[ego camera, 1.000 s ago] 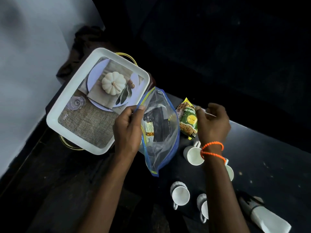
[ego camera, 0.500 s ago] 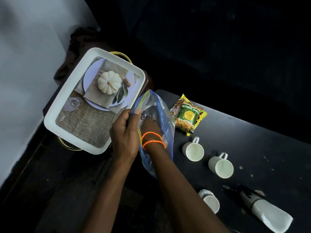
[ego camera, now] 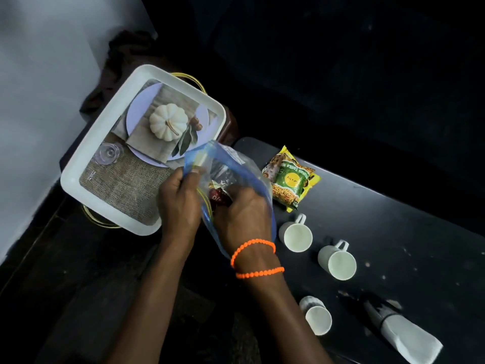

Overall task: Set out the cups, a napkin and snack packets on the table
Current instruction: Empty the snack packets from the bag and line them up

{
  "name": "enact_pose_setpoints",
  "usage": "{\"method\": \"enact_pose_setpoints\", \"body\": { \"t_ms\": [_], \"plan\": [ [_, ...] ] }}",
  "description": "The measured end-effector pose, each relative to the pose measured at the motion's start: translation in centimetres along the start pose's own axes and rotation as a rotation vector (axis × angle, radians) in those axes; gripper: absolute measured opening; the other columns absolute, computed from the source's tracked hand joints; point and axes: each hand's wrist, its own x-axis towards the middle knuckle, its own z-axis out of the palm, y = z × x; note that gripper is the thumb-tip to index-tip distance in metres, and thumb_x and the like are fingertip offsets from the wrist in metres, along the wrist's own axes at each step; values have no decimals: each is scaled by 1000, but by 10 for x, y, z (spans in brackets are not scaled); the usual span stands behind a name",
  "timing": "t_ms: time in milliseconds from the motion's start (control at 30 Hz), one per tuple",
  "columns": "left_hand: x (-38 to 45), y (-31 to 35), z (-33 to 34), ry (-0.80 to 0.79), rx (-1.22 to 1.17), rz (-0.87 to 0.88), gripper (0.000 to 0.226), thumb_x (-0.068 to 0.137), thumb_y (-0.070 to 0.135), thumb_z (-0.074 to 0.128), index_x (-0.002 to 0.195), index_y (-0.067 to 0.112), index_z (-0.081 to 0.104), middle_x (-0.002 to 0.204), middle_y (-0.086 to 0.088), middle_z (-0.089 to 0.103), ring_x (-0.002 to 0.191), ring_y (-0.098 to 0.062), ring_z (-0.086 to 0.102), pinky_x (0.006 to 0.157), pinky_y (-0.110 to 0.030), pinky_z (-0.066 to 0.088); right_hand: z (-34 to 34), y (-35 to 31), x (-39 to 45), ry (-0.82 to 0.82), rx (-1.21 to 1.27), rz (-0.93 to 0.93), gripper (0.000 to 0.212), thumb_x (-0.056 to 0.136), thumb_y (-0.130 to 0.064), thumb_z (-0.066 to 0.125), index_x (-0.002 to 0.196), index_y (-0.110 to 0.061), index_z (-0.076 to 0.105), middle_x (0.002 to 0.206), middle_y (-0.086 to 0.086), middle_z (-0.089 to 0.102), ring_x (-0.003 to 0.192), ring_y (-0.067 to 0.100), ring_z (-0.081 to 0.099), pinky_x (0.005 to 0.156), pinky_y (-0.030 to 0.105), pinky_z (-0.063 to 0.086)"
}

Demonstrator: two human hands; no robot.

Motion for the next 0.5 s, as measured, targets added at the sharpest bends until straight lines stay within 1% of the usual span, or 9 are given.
{"method": "enact_pose_setpoints", "body": {
  "t_ms": [33,100,133,200,267,333,367,433,500],
  "plan": [
    [3,0,-1,-6,-34,-51,19,81,38,71,85,21,79,75,-3,74,73,-23,65,76,-46,55,-10,2,-4,35,-112,-42,20,95,-24,63,101,-9,76,104,16,75,99,32,69,72,23,38],
    [8,-1,-3,-17,-94,-125,12,80,30,76,87,23,83,81,-5,79,75,-23,72,78,-45,58,-32,-1,-22,151,-81,-174,11,89,-22,68,90,-14,76,90,8,76,87,28,69,66,19,34],
    [9,0,-5,-19,-120,-145,11,79,28,76,86,25,84,79,-3,80,73,-20,74,76,-41,59,-42,-3,-31,160,-33,-225,10,87,-19,68,91,-17,76,88,4,76,85,24,69,66,20,39],
    [9,3,-9,-20,-136,-149,11,71,32,74,77,29,83,71,5,78,63,-11,72,62,-25,57,-67,-8,-42,186,103,-298,22,80,-14,68,98,-23,78,90,-4,79,83,13,72,75,25,55],
    [8,9,-13,3,-127,-157,10,67,34,69,64,31,79,60,10,72,54,-6,65,51,-20,49,-94,-4,-42,157,345,-325,31,75,-10,66,100,-21,80,90,-3,80,83,14,76,80,34,62],
    [8,11,-19,43,-104,-178,19,74,31,66,59,30,77,58,10,67,56,-11,62,54,-26,47,-117,10,-24,193,576,-254,31,72,-6,65,98,-15,79,90,7,81,85,32,78,79,51,64],
    [8,13,-22,58,-91,-184,23,78,29,64,57,29,75,56,9,64,53,-13,58,54,-29,44,-124,23,-10,241,616,-177,29,71,-6,65,96,-13,79,90,11,80,86,38,77,77,55,64],
    [7,16,-28,66,-57,-163,29,81,29,61,54,27,71,47,7,55,41,-12,48,45,-24,36,-128,49,19,317,626,-6,25,71,-7,67,93,-9,78,92,16,79,88,42,76,78,57,64],
    [5,19,-35,80,2,-87,29,79,29,58,52,28,69,39,7,47,32,-10,39,37,-17,28,-120,73,44,344,596,110,23,77,-7,71,98,-9,77,95,15,79,91,38,76,86,55,62]
  ]
}}
